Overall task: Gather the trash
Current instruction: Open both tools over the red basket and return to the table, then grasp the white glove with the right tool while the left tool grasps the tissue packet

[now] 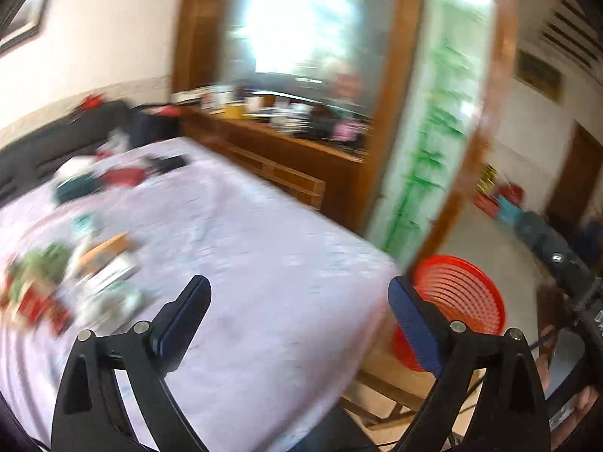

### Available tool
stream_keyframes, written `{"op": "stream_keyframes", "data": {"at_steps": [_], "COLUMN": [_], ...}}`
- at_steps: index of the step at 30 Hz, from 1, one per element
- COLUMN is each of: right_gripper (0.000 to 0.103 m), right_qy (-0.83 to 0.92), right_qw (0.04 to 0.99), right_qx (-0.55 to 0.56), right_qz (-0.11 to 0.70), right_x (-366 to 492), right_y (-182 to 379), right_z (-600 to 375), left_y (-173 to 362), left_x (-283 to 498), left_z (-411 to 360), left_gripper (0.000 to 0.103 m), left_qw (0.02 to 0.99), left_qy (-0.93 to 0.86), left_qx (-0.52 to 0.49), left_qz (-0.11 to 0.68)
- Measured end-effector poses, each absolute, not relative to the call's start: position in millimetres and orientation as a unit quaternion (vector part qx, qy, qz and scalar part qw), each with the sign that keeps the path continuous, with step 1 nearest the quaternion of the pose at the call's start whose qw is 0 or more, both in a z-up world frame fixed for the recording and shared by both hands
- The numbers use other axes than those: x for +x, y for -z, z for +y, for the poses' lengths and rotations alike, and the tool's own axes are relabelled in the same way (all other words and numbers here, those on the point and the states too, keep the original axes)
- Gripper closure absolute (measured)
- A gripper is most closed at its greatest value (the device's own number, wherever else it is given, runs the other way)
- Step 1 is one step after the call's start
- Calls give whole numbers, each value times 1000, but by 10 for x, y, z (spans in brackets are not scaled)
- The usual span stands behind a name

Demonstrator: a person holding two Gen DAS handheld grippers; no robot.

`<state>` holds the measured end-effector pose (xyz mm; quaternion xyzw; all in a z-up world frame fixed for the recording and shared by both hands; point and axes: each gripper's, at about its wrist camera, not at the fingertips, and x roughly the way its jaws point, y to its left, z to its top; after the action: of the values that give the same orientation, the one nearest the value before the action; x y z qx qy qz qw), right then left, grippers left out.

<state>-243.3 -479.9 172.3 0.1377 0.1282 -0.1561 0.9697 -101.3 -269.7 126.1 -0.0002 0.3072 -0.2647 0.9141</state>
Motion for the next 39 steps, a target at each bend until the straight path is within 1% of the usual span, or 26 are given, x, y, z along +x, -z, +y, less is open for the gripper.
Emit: {"op": "stream_keyframes", "data": {"at_steps": [3, 11, 17, 27, 39], "right_gripper": [0, 0, 0, 0, 0], "right_qy": [90, -11, -50, -85, -119], "right_qw": [979, 981, 979, 972, 967], "right_qx": [147, 126, 106, 100, 85], "right_qz": [108, 148, 166, 194, 210], "right_x": [-2266, -1699, -1499, -1382, -1279], "right_y": [-1729, -1709, -1690, -1680, -1686], "right_z": [-4467, -3712, -3306, -2965, -2587], "left_y": [-1229, -1187, -1219, -1332, -1342], "left_x": [-936, -818, -819, -989, -1077], "left_z": [-2188, -835, -168, -167, -108], "left_gripper": [9, 9, 9, 9, 9], "left_qw": [929, 956, 956, 952, 954], "left_qy": [203, 19, -53, -30, -35], "left_qx": [-18, -52, -103, -81, -67], "left_qz": [310, 288, 270, 294, 289]}}
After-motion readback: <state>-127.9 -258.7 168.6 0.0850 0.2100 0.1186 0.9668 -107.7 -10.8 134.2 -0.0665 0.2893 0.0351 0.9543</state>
